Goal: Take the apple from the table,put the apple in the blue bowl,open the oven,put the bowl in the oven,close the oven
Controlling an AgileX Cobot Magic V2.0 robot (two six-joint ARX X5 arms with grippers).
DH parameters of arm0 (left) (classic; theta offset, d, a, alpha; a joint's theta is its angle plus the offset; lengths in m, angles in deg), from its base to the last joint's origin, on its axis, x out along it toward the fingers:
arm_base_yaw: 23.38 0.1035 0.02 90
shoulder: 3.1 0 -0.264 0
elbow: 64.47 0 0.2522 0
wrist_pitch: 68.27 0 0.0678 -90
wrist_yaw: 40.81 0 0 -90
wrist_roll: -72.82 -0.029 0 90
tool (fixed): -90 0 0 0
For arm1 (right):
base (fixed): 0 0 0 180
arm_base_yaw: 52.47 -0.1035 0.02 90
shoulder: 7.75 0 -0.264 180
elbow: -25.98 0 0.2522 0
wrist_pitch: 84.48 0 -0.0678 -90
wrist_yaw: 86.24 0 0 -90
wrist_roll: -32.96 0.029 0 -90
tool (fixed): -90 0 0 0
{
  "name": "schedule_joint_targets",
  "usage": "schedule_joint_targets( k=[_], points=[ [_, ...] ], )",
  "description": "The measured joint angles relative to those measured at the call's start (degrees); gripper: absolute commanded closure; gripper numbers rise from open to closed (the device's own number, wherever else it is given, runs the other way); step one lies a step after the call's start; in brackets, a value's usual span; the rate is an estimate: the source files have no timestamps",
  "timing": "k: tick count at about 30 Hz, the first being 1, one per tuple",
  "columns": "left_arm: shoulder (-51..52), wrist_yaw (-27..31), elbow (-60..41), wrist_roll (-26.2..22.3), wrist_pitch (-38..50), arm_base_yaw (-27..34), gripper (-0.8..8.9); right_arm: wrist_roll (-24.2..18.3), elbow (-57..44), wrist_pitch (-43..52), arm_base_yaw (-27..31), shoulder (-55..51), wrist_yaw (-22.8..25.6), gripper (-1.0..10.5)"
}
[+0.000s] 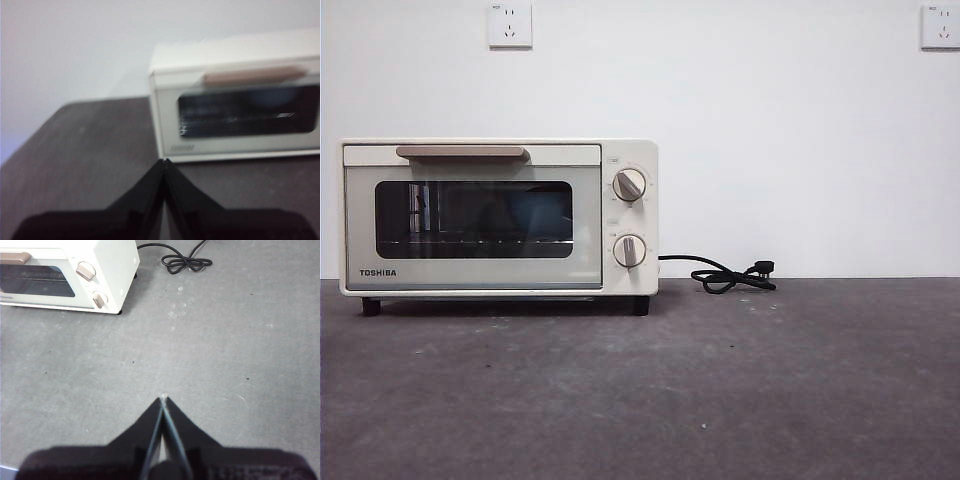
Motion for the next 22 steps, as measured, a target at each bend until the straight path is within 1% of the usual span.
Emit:
schedule_joint_targets(
  k=[4, 8, 11, 15, 17, 22],
  points=[
    [5.9, 0.3, -5.6, 1.6, 0.0, 0.0, 8.17, 0.0, 0.0, 0.0, 0.0, 0.0, 0.0, 9.5],
    [10.6, 0.3, -9.3, 1.9, 0.1, 0.0, 8.17, 0.0, 0.0, 0.0, 0.0, 0.0, 0.0, 9.5],
    [11.0, 0.1, -11.1, 2.1, 0.5, 0.0, 8.17, 0.0, 0.0, 0.0, 0.0, 0.0, 0.0, 9.5],
    [11.0, -3.3, -13.3, 2.1, 0.5, 0.1, 8.17, 0.0, 0.0, 0.0, 0.0, 0.0, 0.0, 9.5],
    [11.0, -4.7, -13.7, 2.0, -1.9, 0.1, 8.17, 0.0, 0.0, 0.0, 0.0, 0.0, 0.0, 9.5],
    [11.1, -5.0, -13.7, 0.4, -1.7, 0.2, 8.17, 0.0, 0.0, 0.0, 0.0, 0.0, 0.0, 9.5]
  ],
)
